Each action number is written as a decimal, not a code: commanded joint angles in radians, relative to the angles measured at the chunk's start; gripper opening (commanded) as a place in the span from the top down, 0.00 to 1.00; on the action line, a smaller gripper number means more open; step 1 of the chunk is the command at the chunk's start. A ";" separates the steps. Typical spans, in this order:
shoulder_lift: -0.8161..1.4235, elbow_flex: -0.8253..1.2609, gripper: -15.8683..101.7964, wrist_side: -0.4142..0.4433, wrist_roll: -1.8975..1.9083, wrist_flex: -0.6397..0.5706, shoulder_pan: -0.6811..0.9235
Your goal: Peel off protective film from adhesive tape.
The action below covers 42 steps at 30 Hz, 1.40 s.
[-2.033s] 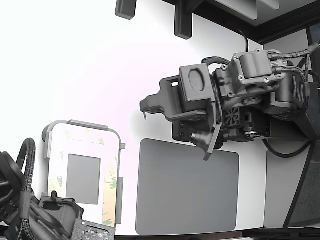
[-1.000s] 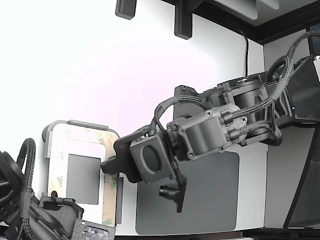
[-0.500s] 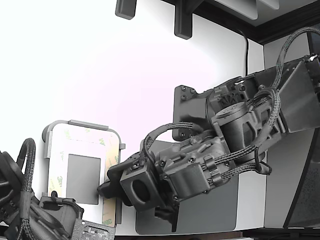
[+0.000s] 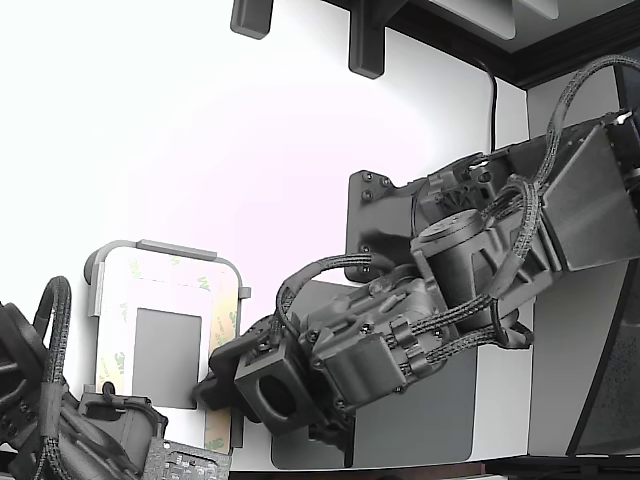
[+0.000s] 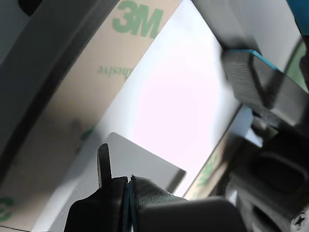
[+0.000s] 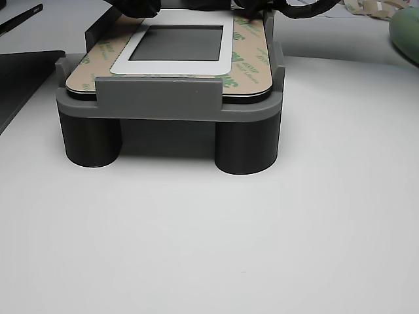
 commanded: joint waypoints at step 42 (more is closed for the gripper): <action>-0.202 -0.287 0.96 -0.041 -0.067 0.132 0.017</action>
